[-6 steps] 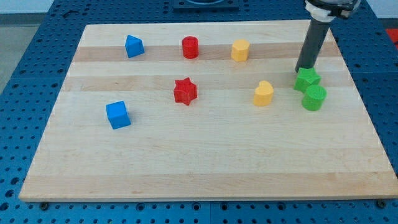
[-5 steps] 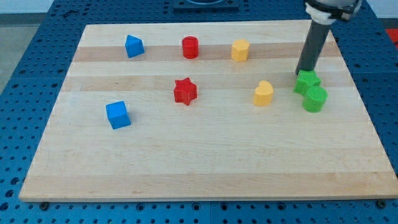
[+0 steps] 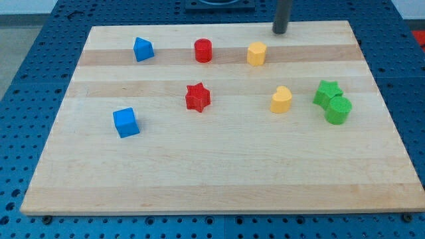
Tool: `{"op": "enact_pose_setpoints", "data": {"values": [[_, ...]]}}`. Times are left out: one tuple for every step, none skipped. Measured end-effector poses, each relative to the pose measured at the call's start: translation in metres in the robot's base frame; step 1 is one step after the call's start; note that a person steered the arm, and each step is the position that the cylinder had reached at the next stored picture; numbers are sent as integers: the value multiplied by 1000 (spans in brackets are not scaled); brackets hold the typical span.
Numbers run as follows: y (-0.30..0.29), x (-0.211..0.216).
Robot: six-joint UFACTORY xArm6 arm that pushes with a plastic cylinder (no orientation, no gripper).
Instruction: Slide the yellow hexagon towards the yellow heart
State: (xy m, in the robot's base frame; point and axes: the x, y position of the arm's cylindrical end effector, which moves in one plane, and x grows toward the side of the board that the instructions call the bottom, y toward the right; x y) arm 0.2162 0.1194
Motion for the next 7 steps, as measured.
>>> {"op": "enact_pose_setpoints", "data": {"values": [[-12, 1], [-44, 13], [-45, 30], [-45, 49], [-37, 86], [-37, 93], [-37, 122]]}}
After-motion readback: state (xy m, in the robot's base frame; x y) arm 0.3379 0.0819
